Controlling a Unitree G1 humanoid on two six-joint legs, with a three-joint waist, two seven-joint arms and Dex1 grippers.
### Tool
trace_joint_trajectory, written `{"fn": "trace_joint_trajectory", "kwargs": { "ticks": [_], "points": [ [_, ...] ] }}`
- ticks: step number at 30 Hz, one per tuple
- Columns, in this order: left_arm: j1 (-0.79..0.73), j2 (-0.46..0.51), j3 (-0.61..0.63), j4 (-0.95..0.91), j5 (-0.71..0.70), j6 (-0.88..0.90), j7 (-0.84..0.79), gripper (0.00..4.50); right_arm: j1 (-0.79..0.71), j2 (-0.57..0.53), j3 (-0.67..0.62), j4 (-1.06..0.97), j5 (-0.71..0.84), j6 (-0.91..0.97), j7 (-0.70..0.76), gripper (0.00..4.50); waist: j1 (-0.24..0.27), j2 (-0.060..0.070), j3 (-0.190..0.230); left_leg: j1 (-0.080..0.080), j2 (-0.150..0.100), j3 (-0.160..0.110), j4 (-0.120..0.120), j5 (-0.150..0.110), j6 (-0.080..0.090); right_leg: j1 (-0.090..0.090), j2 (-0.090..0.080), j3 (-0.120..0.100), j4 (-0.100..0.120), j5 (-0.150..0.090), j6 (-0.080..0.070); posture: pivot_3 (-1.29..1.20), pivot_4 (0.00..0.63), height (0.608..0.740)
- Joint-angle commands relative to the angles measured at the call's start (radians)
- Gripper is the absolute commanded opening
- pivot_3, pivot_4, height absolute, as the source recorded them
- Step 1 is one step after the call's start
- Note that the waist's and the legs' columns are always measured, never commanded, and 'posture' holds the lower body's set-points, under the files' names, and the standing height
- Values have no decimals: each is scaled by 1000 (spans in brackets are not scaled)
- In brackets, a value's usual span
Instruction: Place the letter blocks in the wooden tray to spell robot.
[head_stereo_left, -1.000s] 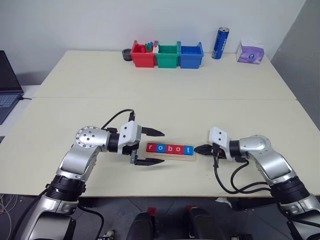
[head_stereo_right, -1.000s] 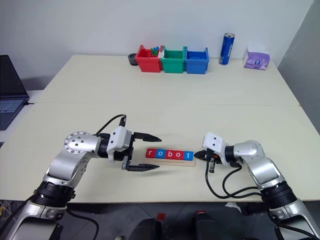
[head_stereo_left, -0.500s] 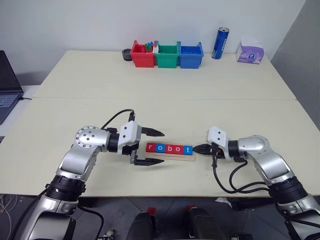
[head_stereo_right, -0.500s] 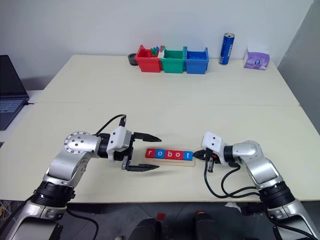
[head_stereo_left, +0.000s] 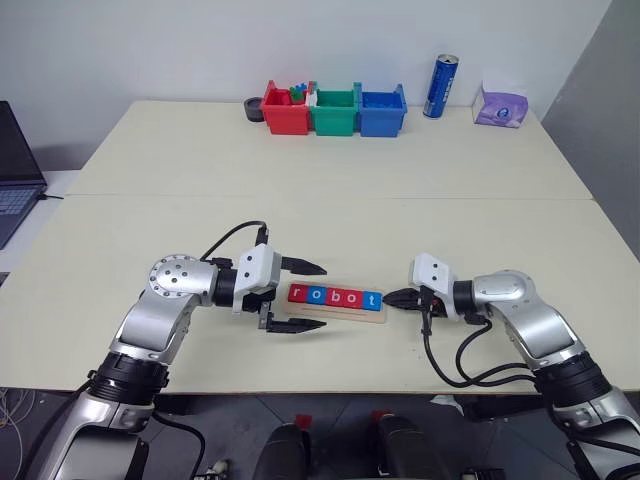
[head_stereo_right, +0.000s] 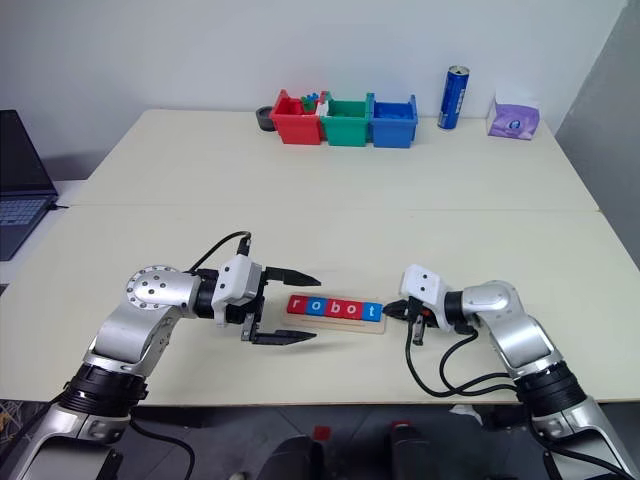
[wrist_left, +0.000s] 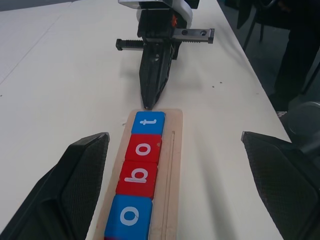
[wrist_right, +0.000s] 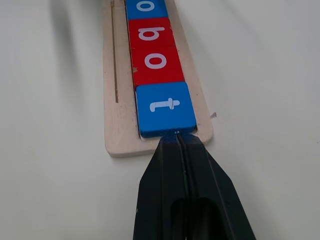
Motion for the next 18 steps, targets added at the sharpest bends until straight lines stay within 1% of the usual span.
{"fn": "trace_joint_trajectory", "kwargs": {
  "ticks": [1, 3, 5, 8, 10, 12, 15, 18],
  "points": [
    [18, 41, 46, 2, -6, -19, -8, 4500, 11, -42, -61, -134, 77, 79, 27, 27, 0, 0, 0, 0, 0, 0, 0, 0, 0, 0, 0, 0, 0, 0, 0, 0, 150, 740],
    [34, 72, 68, 18, -5, -16, -5, 4500, 24, -69, -89, -211, 129, 157, 37, 388, -1, 0, 0, 0, 1, -1, 0, 0, 0, 0, 0, 0, 0, 0, 0, 0, 150, 740],
    [53, 103, 95, 25, -14, 10, 3, 4500, 33, -91, -113, -277, 178, 230, 38, 892, -1, 0, 0, 0, 1, -1, 0, 0, 0, 0, 0, 0, 0, 0, 0, 0, 150, 740],
    [84, 146, 130, 21, -21, 50, 20, 4500, 38, -109, -146, -350, 245, 326, 20, 2017, -1, 0, 0, 0, 1, -2, -1, 0, 0, 0, 0, -1, 0, 0, 0, 0, 150, 740],
    [109, 169, 147, 6, -12, 72, 38, 4500, 46, -117, -158, -383, 268, 359, 8, 2656, 0, 0, 0, 0, 1, -2, -1, 0, 0, 0, 0, 0, 0, 0, 0, 0, 150, 740],
    [124, 182, 163, 0, -12, 89, 56, 4500, 56, -120, -156, -402, 275, 371, -8, 3362, 0, 0, 0, 0, 1, -2, -1, 0, 0, 0, 0, 0, 0, 0, 0, 0, 150, 740],
    [126, 181, 166, 1, 2, 95, 82, 4500, 69, -106, -131, -377, 243, 338, -48, 4469, 0, 0, 0, 0, 1, -1, 0, 0, 0, 0, -1, 0, 0, 0, 0, 0, 150, 740],
    [138, 180, 166, -22, -7, 105, 89, 4500, 72, -103, -119, -359, 241, 323, -53, 4469, 0, 0, 0, 0, 1, 0, 0, 0, 0, 0, -1, 0, 0, 0, 0, 0, 150, 740]
  ]
}}
